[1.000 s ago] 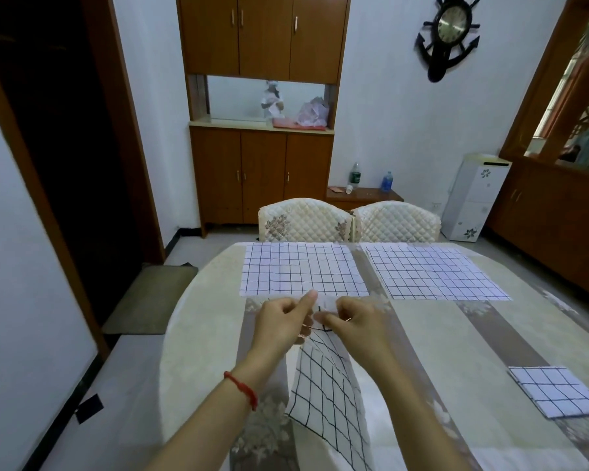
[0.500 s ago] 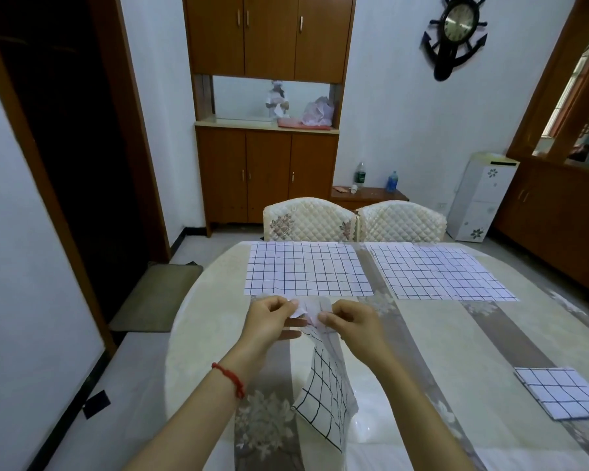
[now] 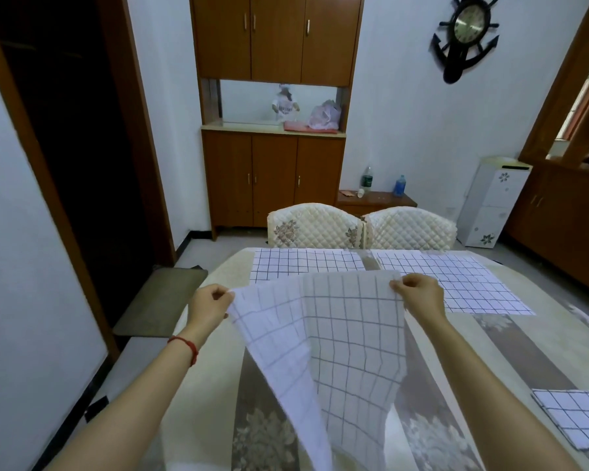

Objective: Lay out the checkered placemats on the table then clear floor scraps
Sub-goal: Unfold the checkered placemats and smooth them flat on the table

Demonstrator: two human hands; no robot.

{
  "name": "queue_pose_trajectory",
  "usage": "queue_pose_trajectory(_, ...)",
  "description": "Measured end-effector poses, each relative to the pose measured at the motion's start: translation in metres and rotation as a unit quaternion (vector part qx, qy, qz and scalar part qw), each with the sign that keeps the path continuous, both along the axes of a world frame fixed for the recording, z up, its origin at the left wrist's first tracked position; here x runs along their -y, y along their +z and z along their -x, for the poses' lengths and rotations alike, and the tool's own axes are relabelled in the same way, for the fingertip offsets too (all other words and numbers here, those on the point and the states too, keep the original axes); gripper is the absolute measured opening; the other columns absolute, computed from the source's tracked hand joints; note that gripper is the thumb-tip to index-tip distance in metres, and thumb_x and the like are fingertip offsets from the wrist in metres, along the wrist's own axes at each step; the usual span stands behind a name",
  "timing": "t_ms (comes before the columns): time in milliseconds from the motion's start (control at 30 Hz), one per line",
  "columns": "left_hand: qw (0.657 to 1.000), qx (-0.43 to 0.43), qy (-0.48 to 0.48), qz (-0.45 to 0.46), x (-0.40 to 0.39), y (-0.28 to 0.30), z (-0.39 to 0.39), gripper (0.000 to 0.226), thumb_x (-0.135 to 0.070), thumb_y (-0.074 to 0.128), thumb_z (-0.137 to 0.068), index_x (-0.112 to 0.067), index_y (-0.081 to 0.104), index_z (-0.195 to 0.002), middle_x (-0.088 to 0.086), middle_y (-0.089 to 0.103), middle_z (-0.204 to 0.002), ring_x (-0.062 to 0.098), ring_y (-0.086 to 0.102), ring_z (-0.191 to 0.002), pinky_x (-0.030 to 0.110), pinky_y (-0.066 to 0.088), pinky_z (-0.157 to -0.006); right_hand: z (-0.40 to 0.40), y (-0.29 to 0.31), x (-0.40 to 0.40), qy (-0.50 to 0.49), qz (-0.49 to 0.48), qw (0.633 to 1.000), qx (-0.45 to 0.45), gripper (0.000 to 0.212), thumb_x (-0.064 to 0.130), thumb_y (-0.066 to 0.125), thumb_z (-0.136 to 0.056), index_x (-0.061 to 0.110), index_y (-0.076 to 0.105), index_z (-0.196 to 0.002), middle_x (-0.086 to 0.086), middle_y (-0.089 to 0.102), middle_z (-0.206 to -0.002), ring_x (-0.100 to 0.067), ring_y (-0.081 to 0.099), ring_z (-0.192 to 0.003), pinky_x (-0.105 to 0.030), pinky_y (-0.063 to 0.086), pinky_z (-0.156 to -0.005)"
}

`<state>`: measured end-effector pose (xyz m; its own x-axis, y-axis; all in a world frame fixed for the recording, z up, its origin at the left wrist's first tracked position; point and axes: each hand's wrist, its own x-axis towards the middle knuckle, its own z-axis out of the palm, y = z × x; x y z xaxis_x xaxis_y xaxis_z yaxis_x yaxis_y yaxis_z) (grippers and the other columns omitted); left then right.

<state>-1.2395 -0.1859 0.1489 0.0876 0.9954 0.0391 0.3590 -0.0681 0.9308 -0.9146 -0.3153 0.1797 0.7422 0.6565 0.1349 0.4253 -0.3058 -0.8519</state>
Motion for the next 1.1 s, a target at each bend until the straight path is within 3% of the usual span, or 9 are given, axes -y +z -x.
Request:
queue_pose_trajectory(133,0.999,0.005,0.021,-0.040,-0.027,0.018,-0.005,0.009,-0.004,0.054,-0.087,-0.004,0.060,-0.081,0.006,0.055,-0.070,0.025,0.052,-0.076,0.024,0.043,-0.061,-0.024,0.018,-0.016,-0.028,-0.030,0.999,0.012,0.018,0.016,0.062,-0.083,0.003,0.064,-0.070,-0.003,0.057,-0.049,-0.012,0.053,-0.043,-0.023,0.037,-0.051)
queue_pose_trajectory(200,0.997,0.003,0.035,-0.062,-0.038,0.032,-0.010,0.010,-0.006,0.053,-0.088,0.000,0.061,-0.088,0.011,0.057,-0.079,0.024,0.052,-0.079,0.024,0.041,-0.061,-0.036,0.024,-0.023,-0.038,-0.062,0.997,0.007,0.018,0.018,0.062,-0.082,0.011,0.063,-0.065,0.003,0.058,-0.042,-0.007,0.053,-0.037,-0.026,0.043,-0.052)
queue_pose_trajectory(367,0.981,-0.013,0.083,-0.173,-0.056,0.061,-0.011,0.015,-0.011,0.057,-0.087,-0.001,0.065,-0.093,0.009,0.061,-0.087,0.020,0.054,-0.085,0.030,0.041,-0.077,-0.053,0.030,-0.028,-0.027,-0.183,0.982,-0.024,0.020,0.015,0.063,-0.083,0.017,0.060,-0.064,-0.002,0.063,-0.065,0.000,0.063,-0.046,-0.019,0.054,-0.052)
queue_pose_trajectory(500,0.969,0.016,0.089,-0.229,-0.044,0.064,-0.003,0.013,-0.007,0.056,-0.087,-0.001,0.065,-0.094,0.006,0.060,-0.087,0.017,0.054,-0.087,0.028,0.041,-0.078,-0.060,0.011,-0.017,-0.024,-0.237,0.969,-0.071,0.022,0.007,0.063,-0.082,0.015,0.060,-0.062,0.004,0.064,-0.059,-0.001,0.065,-0.054,-0.014,0.055,-0.054)
queue_pose_trajectory(633,0.966,-0.004,0.078,-0.246,-0.033,0.035,0.014,0.011,-0.003,0.056,-0.086,-0.002,0.065,-0.092,0.005,0.061,-0.087,0.014,0.056,-0.083,0.018,0.042,-0.072,-0.064,-0.022,0.003,-0.032,-0.234,0.967,-0.092,0.021,0.006,0.062,-0.081,0.020,0.064,-0.065,0.014,0.067,-0.057,-0.004,0.065,-0.061,-0.012,0.054,-0.057)
queue_pose_trajectory(733,0.971,-0.024,0.054,-0.232,-0.019,0.001,0.027,0.011,-0.002,0.058,-0.085,-0.009,0.065,-0.088,0.005,0.063,-0.084,-0.005,0.057,-0.076,0.003,0.043,-0.070,-0.062,-0.050,0.021,-0.029,-0.233,0.967,-0.104,0.021,0.002,0.062,-0.082,0.018,0.065,-0.069,0.016,0.069,-0.062,0.000,0.063,-0.060,-0.010,0.054,-0.060)
queue_pose_trajectory(867,0.982,-0.018,0.044,-0.182,0.007,-0.045,0.040,0.010,0.000,0.061,-0.082,-0.007,0.067,-0.083,0.009,0.067,-0.084,-0.005,0.059,-0.077,-0.001,0.042,-0.072,-0.057,-0.093,0.050,-0.042,-0.189,0.975,-0.107,0.023,-0.007,0.056,-0.081,0.012,0.069,-0.085,0.018,0.069,-0.065,0.002,0.064,-0.062,-0.007,0.052,-0.064)
queue_pose_trajectory(1033,0.987,-0.072,0.000,-0.146,0.033,-0.102,0.049,0.037,0.002,0.064,-0.079,-0.033,0.059,-0.069,-0.032,0.064,-0.084,-0.015,0.056,-0.078,-0.002,0.038,-0.071,-0.047,-0.147,0.080,-0.066,-0.066,0.988,-0.123,0.042,-0.014,0.053,-0.073,0.024,0.070,-0.078,0.010,0.071,-0.072,0.010,0.059,-0.063,0.001,0.044,-0.058)
queue_pose_trajectory(1100,0.985,-0.102,-0.015,-0.136,0.038,-0.124,0.053,0.041,0.005,0.066,-0.076,-0.034,0.058,-0.069,-0.027,0.066,-0.081,-0.011,0.057,-0.079,-0.001,0.038,-0.072,-0.042,-0.159,0.086,-0.077,-0.029,0.989,-0.126,0.039,-0.017,0.051,-0.070,0.016,0.068,-0.079,0.016,0.070,-0.067,0.014,0.058,-0.063,0.003,0.039,-0.055)
